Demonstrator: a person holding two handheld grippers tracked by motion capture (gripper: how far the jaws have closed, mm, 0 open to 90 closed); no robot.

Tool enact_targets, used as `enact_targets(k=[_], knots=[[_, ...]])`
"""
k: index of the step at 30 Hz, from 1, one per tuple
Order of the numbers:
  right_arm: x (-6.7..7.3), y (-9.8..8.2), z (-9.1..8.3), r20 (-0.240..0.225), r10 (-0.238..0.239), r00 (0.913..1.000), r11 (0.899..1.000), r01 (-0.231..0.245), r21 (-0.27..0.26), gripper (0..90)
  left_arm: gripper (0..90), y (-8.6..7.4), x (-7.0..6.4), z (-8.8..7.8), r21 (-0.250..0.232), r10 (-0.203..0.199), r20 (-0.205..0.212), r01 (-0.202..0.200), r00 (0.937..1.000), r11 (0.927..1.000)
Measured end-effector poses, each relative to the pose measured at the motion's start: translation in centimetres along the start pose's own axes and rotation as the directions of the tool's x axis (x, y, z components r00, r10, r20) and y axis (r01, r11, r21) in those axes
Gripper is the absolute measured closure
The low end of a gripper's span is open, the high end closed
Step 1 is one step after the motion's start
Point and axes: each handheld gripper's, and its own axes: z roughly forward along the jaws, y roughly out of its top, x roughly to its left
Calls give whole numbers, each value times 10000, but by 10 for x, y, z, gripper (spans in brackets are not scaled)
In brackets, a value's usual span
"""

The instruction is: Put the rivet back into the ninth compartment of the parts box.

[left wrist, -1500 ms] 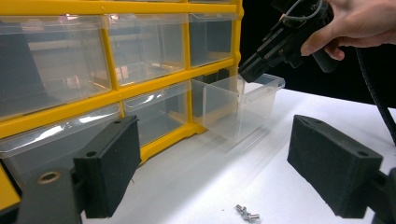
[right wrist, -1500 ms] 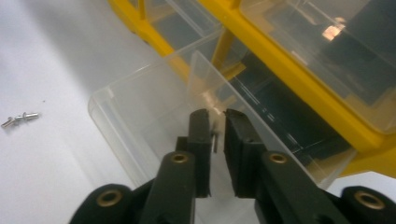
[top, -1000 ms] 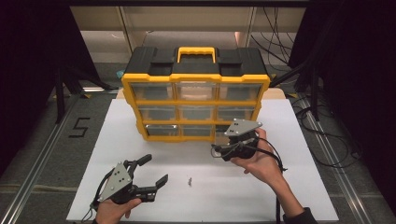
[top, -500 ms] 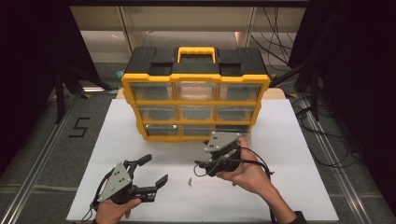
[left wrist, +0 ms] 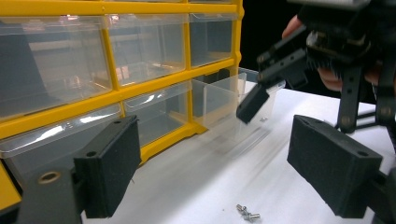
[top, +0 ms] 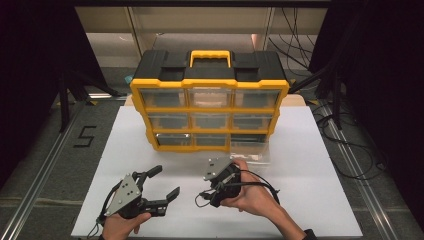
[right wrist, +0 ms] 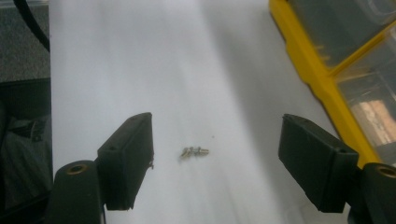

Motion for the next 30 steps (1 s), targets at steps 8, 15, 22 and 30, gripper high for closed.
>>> enact_targets(k=[8,15,22,30], knots=[[7,-4,17,-384,-122,9992,9987,140,484,279,168,0,0,0,43,-35,8,35,10000,10000],[11,-8,30,-525,-388,9979,9939,440,1007,300,168,0,0,0,44,-19,7,19,10000,10000],[18,-12,45,-847,-541,9949,9889,652,1338,342,168,0,0,0,38,-13,1,13,10000,10000],[21,-11,54,-1068,-537,9928,9806,727,1820,414,168,-1,0,0,44,-52,4,52,10000,10000]])
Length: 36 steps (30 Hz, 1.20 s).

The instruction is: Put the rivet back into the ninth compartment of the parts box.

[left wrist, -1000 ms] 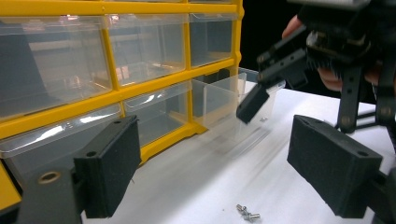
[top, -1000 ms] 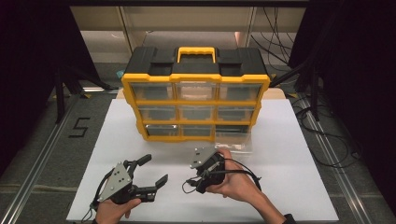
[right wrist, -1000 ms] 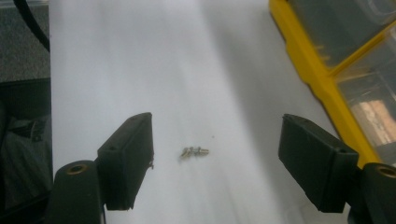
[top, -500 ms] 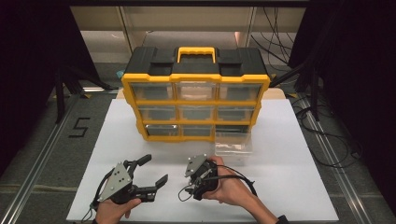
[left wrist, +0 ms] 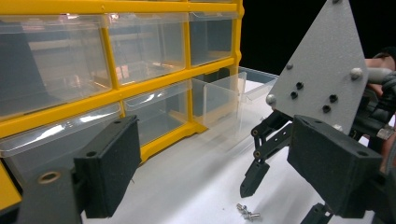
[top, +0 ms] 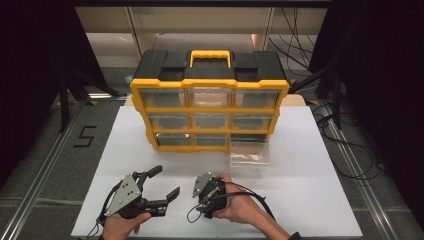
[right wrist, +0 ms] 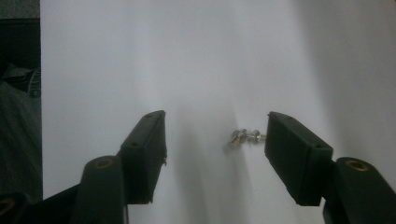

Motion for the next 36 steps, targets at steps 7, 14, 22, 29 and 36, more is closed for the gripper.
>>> enact_targets(k=[7,14,22,29,36], knots=[[-2,0,5,-78,301,9995,9994,-300,198,485,168,0,0,1,-20,-9,-3,9,10000,10000],[-5,0,8,-90,284,9996,9993,-282,242,555,168,0,-1,1,-6,-12,7,12,10000,10000],[-7,0,12,-104,346,9993,9989,-343,305,605,168,0,-1,1,-12,-9,5,9,10000,10000],[-10,1,15,-203,434,9989,9984,-427,358,631,168,0,-1,1,-11,-8,16,8,10000,10000],[-12,1,16,-423,790,9960,9962,-773,393,671,169,0,-1,1,3,-16,11,16,10000,10000]])
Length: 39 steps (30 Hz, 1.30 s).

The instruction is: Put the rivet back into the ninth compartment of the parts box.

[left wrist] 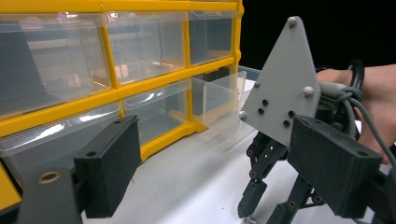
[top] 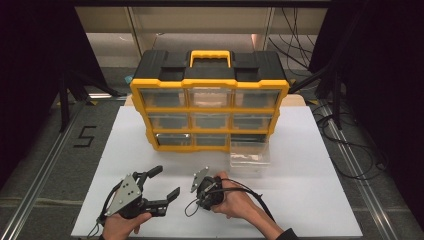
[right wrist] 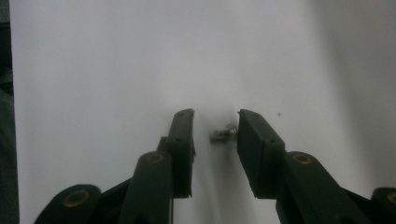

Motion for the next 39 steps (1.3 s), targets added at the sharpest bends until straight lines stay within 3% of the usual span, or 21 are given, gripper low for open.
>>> enact_targets(k=[6,12,20,39], knots=[[-4,0,0,-351,391,9986,9992,-391,-9,691,169,-1,0,1,-109,-36,70,37,10000,9999],[-9,4,2,-313,869,9957,9962,-869,10,699,168,0,0,1,9,-27,28,27,10000,10000],[-11,8,5,-188,835,9963,9965,-835,-32,623,169,0,0,0,12,-26,30,26,10000,10000],[-15,11,5,59,1119,9937,9937,-1119,90,819,168,0,0,0,12,-9,9,9,10000,10000]])
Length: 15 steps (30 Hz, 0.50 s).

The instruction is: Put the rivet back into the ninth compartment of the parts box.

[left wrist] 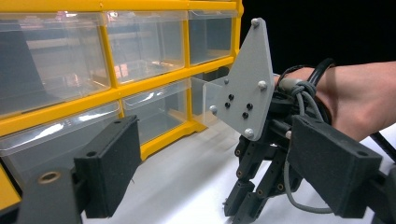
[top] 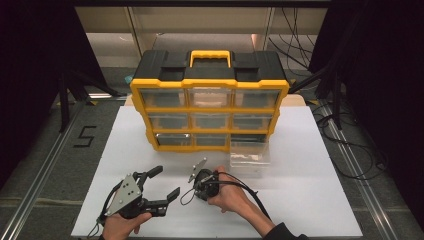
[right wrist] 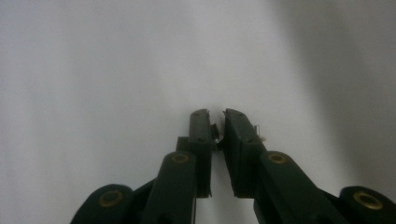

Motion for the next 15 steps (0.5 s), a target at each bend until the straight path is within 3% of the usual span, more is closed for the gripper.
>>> enact_targets(k=[15], knots=[[0,1,-1,-17,-194,9998,9998,194,-6,832,169,0,1,0,12,43,5,-43,10000,10000]])
